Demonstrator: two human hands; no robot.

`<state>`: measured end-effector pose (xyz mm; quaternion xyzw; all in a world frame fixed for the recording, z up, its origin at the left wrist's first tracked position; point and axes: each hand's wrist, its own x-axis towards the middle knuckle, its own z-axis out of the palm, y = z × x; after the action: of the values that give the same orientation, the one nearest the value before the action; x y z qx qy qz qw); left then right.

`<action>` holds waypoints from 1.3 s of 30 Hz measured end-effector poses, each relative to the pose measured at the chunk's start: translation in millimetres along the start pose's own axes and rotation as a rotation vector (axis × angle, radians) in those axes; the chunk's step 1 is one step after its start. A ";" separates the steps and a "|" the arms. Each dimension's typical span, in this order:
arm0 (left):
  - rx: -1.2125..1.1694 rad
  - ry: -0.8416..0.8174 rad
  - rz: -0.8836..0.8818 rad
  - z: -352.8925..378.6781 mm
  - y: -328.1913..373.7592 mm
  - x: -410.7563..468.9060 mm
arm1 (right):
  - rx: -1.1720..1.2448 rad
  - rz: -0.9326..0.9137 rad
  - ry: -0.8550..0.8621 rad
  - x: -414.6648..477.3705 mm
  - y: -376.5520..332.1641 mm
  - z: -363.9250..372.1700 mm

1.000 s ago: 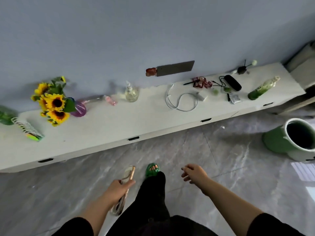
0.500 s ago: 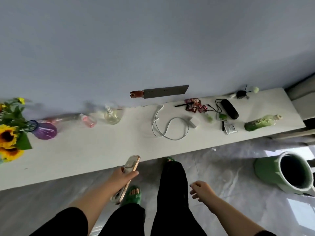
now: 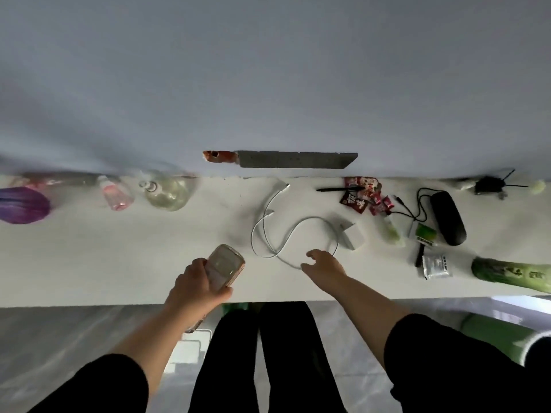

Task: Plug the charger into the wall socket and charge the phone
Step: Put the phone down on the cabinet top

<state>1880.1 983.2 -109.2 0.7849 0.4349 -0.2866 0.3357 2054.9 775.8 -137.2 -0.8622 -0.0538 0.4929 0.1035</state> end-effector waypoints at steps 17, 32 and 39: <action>0.632 0.181 0.518 33.7 -23.1 163.8 | -0.398 0.109 -0.082 112.3 10.3 79.9; 0.698 0.342 0.654 48.1 -40.2 176.7 | -0.412 0.142 -0.120 112.2 4.0 78.2; 0.656 0.263 0.561 55.8 -32.2 159.4 | -0.370 0.131 -0.082 109.7 4.2 79.7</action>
<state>1916.1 1030.8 -270.4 0.9671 0.1305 -0.2049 0.0759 2042.0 803.0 -269.5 -0.8475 -0.0913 0.5148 -0.0911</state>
